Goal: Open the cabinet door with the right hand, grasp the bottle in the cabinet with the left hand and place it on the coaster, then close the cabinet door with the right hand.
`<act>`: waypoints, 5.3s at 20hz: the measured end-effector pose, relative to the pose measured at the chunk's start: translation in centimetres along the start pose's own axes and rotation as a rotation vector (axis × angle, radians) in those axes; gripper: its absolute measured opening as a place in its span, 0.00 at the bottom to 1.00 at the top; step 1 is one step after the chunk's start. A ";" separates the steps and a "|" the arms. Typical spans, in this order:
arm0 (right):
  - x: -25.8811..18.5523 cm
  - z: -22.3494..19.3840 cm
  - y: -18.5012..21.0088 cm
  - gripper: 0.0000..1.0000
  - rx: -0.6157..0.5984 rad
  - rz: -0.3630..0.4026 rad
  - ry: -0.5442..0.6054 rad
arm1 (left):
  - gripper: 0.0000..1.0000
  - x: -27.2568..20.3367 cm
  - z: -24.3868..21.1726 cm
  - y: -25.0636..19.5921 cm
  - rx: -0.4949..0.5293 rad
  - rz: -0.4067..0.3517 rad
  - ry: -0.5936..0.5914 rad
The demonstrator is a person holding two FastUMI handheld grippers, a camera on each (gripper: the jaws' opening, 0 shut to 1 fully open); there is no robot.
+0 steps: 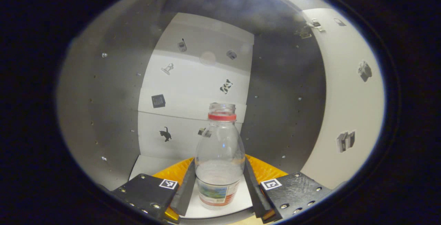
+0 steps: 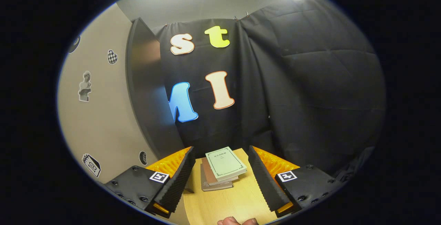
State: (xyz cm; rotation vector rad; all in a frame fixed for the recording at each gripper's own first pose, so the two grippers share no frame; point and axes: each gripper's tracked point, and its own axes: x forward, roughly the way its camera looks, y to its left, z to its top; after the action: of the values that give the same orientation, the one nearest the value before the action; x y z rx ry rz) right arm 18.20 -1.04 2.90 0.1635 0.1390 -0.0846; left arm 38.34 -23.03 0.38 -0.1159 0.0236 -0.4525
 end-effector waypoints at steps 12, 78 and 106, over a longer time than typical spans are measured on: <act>-5.3 -0.9 0.8 0.98 0.030 -0.031 -0.015 | 0.72 -15.5 0.3 2.5 0.090 0.009 -0.020; -14.8 -10.8 4.4 0.98 0.074 -0.126 0.063 | 0.83 -42.5 -28.4 18.0 0.131 0.354 0.170; -12.9 -6.3 3.8 0.98 0.075 0.054 -0.001 | 0.80 -45.7 -3.0 6.7 0.167 0.423 -0.005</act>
State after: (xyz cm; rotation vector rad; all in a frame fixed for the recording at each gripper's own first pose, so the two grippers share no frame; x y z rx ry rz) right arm 4.99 4.67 -0.76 0.2415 0.1305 -0.0361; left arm 0.03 2.66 -3.49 0.0530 0.0050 -0.0310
